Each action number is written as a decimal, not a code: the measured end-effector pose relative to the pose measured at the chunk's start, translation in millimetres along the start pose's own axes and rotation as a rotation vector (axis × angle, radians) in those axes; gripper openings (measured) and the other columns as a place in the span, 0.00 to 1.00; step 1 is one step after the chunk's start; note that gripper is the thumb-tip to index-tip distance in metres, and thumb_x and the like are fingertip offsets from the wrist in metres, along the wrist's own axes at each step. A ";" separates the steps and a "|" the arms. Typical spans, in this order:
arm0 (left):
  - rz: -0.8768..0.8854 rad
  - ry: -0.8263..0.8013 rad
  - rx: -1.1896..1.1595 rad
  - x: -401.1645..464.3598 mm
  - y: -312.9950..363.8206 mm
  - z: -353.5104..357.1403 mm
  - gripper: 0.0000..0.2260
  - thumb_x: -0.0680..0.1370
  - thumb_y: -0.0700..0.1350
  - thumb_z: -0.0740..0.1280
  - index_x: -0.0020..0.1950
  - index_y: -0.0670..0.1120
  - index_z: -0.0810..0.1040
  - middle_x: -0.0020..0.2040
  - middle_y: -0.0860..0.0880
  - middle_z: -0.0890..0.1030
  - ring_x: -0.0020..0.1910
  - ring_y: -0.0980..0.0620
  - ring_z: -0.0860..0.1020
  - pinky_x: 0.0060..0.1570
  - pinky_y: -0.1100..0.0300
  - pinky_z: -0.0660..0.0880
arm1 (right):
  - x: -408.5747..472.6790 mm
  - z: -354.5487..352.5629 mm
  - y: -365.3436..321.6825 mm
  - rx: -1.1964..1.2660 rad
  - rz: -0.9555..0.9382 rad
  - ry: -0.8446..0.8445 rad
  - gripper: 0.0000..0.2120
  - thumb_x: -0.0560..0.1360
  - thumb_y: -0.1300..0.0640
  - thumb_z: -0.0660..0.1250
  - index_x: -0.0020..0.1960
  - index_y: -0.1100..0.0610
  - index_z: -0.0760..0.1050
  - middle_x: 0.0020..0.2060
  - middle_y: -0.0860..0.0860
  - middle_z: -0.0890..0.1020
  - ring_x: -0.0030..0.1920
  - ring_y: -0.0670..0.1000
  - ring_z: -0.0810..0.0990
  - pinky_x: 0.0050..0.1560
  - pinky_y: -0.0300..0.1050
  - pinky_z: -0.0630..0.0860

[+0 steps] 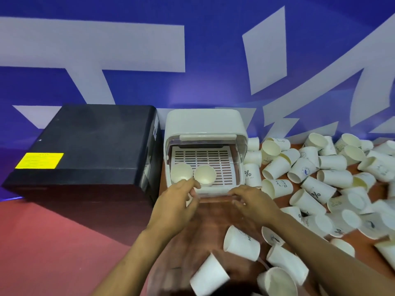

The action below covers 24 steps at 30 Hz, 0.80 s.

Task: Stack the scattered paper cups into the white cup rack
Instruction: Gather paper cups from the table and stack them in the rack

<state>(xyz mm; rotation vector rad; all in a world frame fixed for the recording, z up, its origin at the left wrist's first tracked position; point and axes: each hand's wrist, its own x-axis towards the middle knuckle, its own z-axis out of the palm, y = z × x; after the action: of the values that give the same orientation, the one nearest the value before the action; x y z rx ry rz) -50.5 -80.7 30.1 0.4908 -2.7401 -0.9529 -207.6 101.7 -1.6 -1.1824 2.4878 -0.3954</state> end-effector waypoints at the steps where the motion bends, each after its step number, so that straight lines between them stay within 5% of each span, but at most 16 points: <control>1: 0.011 -0.027 -0.005 -6.5 3.1 3.5 0.07 0.77 0.48 0.64 0.55 0.57 0.74 0.44 0.59 0.76 0.42 0.60 0.74 0.42 0.60 0.73 | -7.5 4.1 0.7 0.000 0.004 -0.005 0.13 0.77 0.54 0.63 0.60 0.49 0.76 0.57 0.46 0.79 0.55 0.46 0.77 0.54 0.39 0.73; 6: 0.100 -0.256 -0.009 -36.9 1.7 35.4 0.06 0.76 0.47 0.63 0.52 0.53 0.75 0.48 0.56 0.78 0.47 0.56 0.75 0.47 0.58 0.73 | -34.1 29.7 4.6 -0.094 -0.016 -0.140 0.15 0.76 0.53 0.63 0.62 0.47 0.75 0.59 0.45 0.78 0.59 0.48 0.76 0.57 0.42 0.73; 13: 0.159 -0.645 0.142 -69.3 -18.8 94.5 0.21 0.74 0.52 0.62 0.67 0.58 0.70 0.61 0.53 0.71 0.61 0.50 0.70 0.62 0.55 0.67 | -56.6 51.3 -1.1 -0.377 -0.052 -0.350 0.31 0.73 0.48 0.66 0.74 0.43 0.59 0.72 0.50 0.60 0.68 0.55 0.65 0.65 0.52 0.64; 17: 0.191 -0.717 0.230 -83.7 -24.2 111.8 0.25 0.73 0.53 0.58 0.71 0.60 0.65 0.67 0.54 0.68 0.65 0.48 0.68 0.64 0.54 0.66 | -63.4 59.6 -4.5 -0.425 -0.049 -0.338 0.31 0.75 0.52 0.66 0.74 0.45 0.58 0.77 0.51 0.49 0.72 0.57 0.61 0.67 0.53 0.64; 24: 0.168 -0.671 0.207 -92.0 -21.3 115.2 0.18 0.76 0.43 0.61 0.66 0.54 0.72 0.68 0.53 0.68 0.66 0.49 0.68 0.64 0.61 0.63 | -65.9 64.9 4.5 -0.329 -0.008 -0.281 0.24 0.77 0.58 0.62 0.71 0.49 0.63 0.76 0.51 0.53 0.66 0.57 0.68 0.56 0.47 0.70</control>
<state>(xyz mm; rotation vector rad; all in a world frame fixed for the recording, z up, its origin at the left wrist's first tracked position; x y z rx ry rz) 6.3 2.8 -79.5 -0.0611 -3.4256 -0.9201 -144.1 150.0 -48.6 -1.2678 2.3556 0.1778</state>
